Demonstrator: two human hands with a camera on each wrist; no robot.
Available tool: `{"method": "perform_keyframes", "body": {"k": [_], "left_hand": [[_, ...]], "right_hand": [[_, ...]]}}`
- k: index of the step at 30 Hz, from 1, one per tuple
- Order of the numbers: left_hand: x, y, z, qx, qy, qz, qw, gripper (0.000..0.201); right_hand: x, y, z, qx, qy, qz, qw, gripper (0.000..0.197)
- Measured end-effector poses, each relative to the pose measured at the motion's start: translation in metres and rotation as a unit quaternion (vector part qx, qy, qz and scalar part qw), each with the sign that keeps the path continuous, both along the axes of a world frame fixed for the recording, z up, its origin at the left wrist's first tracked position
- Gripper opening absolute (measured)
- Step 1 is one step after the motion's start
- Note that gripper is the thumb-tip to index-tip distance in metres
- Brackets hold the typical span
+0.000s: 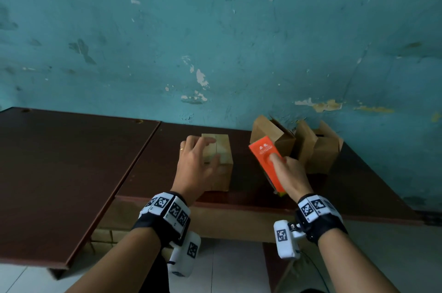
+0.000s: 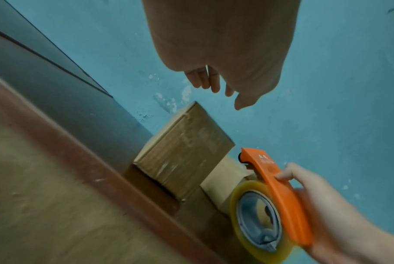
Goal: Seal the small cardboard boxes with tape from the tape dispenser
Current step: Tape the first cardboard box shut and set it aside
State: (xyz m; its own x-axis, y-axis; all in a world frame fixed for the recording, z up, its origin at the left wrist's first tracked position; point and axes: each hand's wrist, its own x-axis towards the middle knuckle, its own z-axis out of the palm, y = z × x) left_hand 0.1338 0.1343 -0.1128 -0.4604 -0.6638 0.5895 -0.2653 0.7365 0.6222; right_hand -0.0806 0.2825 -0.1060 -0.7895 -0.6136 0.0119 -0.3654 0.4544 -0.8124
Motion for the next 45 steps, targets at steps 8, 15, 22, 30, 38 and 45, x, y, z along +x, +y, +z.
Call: {"method": "perform_keyframes", "body": {"k": [8,15,22,30,38,45], "left_hand": [[-0.011,0.023,0.053,0.221,0.080,-0.128,0.964,0.030],[-0.015,0.039,0.070,0.336,0.062,-0.204,0.917,0.047],[-0.011,0.045,0.069,0.334,0.093,-0.223,0.911,0.030],[-0.009,0.029,0.057,0.249,0.088,-0.197,0.944,0.022],[-0.008,0.022,0.043,0.251,0.100,-0.146,0.952,0.034],[-0.012,0.011,0.035,0.263,0.102,-0.136,0.950,0.036]], "right_hand": [[0.001,0.018,0.030,-0.116,-0.066,0.167,0.977,0.076],[0.011,0.023,0.048,-0.086,-0.073,0.282,0.953,0.071],[0.016,0.012,0.053,-0.064,-0.061,0.324,0.942,0.107],[0.014,0.002,0.064,-0.021,-0.077,0.334,0.939,0.087],[0.005,-0.012,0.078,0.049,-0.050,0.371,0.926,0.113],[0.002,-0.021,0.087,0.092,-0.025,0.372,0.923,0.120]]}}
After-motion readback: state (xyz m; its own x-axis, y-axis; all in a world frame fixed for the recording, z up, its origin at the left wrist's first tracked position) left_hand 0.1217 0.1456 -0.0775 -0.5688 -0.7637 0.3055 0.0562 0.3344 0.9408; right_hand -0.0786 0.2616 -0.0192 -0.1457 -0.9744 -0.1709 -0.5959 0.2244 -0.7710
